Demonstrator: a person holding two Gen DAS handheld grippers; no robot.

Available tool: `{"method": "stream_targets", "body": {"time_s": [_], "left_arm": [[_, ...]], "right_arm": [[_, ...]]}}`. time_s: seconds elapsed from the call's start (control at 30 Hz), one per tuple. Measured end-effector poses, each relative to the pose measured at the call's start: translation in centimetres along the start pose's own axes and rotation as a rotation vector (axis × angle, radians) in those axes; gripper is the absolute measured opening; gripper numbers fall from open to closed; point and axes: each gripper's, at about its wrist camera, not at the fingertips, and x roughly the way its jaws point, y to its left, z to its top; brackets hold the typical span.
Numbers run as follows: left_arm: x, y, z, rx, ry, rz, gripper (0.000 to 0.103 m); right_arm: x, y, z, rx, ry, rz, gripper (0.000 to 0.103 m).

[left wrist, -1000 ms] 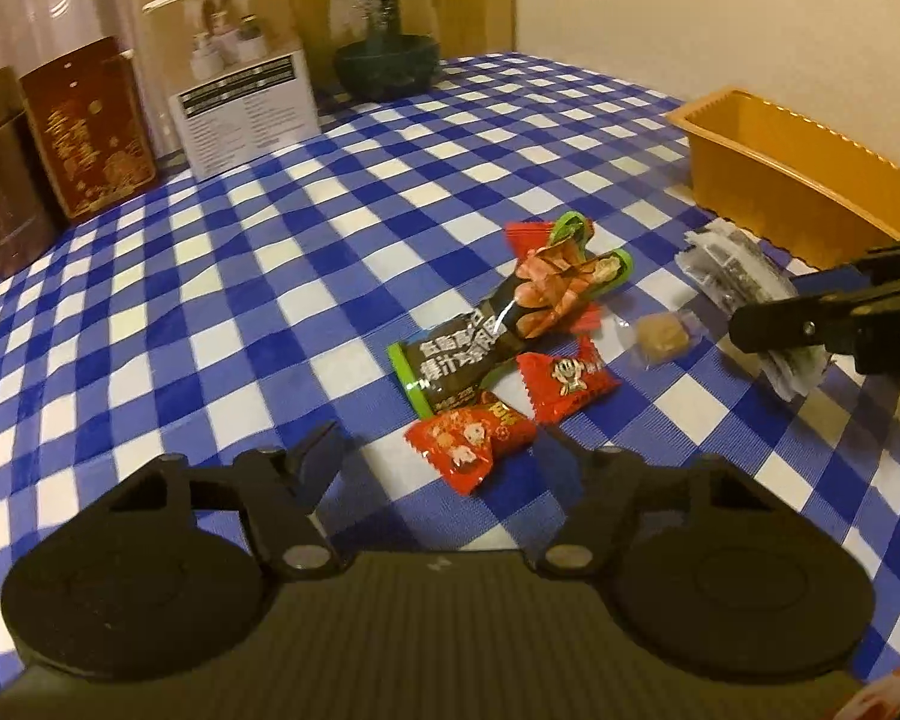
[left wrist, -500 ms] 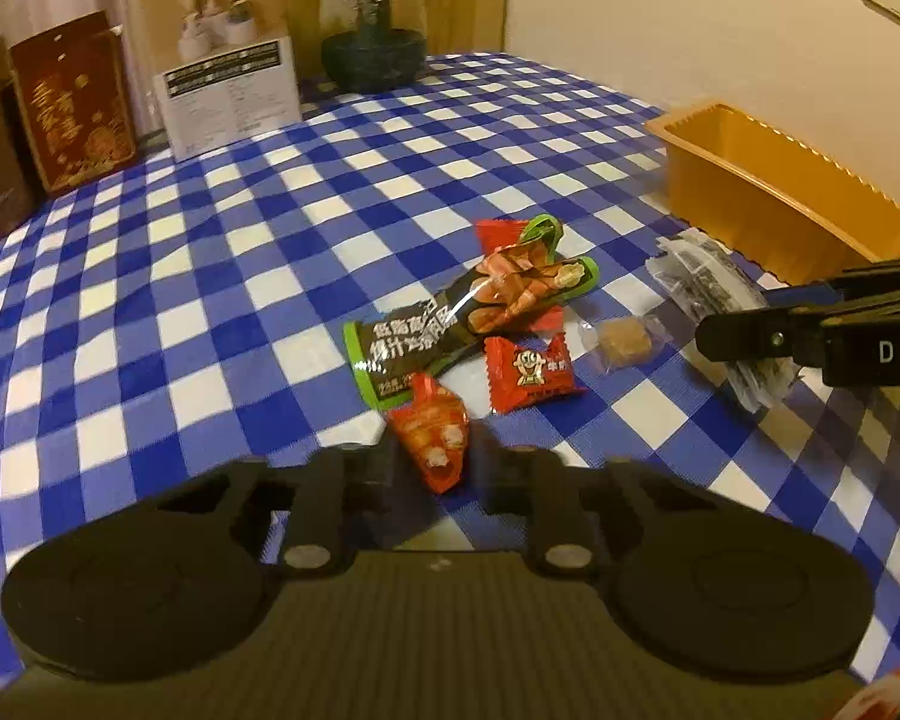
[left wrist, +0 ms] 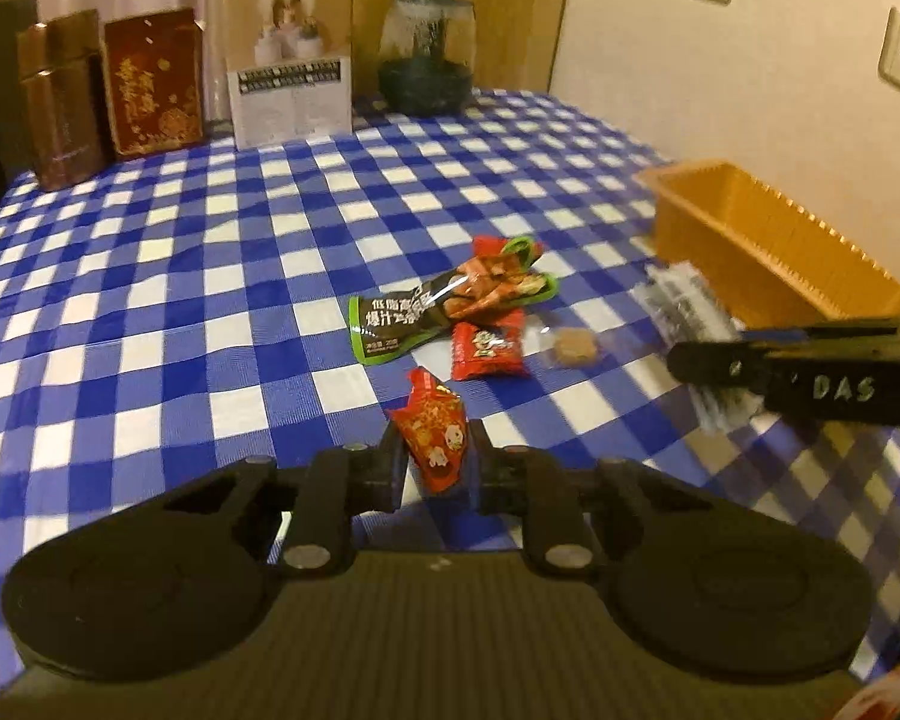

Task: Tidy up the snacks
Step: 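Carry both snacks over the orange tray and open both tools to drop them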

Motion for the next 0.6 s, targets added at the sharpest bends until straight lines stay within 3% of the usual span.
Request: {"method": "stream_targets", "body": {"time_s": [0.6], "left_arm": [[-8.7, -4.8, -4.3, -0.159, -0.044, 0.032, 0.017]], "right_arm": [[-8.8, 2.0, -5.1, 0.02, 0.004, -0.018, 0.038]]}}
